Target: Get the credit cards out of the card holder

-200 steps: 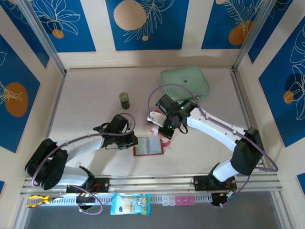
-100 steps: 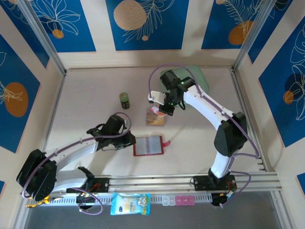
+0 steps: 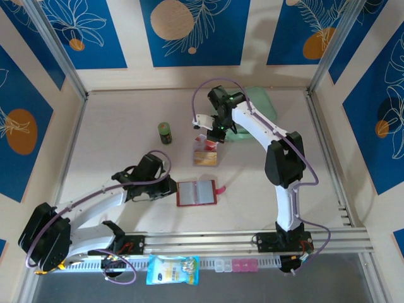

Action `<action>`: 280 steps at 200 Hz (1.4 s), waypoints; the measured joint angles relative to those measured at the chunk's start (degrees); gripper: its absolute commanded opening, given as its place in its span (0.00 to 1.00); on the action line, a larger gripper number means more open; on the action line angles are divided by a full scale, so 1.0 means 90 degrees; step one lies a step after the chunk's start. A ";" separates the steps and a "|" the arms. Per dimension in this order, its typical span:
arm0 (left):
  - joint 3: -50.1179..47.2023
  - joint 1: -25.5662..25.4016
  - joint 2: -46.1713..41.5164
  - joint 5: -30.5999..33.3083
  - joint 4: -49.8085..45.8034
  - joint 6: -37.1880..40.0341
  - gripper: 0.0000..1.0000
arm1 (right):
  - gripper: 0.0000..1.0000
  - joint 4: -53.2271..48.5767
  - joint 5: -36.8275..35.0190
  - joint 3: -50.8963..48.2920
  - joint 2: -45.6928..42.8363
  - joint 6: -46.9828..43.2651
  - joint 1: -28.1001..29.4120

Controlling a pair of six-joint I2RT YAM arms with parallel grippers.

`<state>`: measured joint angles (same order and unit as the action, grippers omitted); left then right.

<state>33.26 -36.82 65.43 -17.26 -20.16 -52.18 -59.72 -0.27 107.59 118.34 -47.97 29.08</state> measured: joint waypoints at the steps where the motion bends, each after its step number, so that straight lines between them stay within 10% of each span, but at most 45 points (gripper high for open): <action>1: -0.0005 0.0000 -0.0005 -0.0002 -0.0002 0.0000 0.15 | 0.00 0.0000 -0.0002 0.0005 0.0012 -0.0005 -0.0002; 138: -0.0112 0.0284 -0.0010 0.0061 -0.0175 0.0209 0.17 | 0.26 0.0134 -0.0240 -0.0483 -0.0170 -0.0063 -0.0080; 181: 0.0119 0.0695 0.0277 0.0223 -0.0396 0.0896 0.57 | 0.57 0.0733 -0.0143 -0.1761 -0.1515 0.0631 -0.0223; 197: 0.0330 0.0857 0.0415 0.0379 -0.0612 0.1175 0.71 | 0.84 0.1071 -0.0078 -0.2387 -0.2084 0.0901 -0.0311; 209: 0.0512 0.0967 0.0498 0.0549 -0.0767 0.1477 1.00 | 0.88 0.1294 -0.0032 -0.2827 -0.2429 0.1151 -0.0376; 280: 0.1435 0.1549 0.1020 0.2487 -0.1486 0.2878 1.00 | 0.99 0.2948 0.0119 -0.5292 -0.3878 0.2953 -0.1365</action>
<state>46.17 -22.87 74.61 5.13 -33.54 -26.28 -33.19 0.80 59.96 83.44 -21.39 16.80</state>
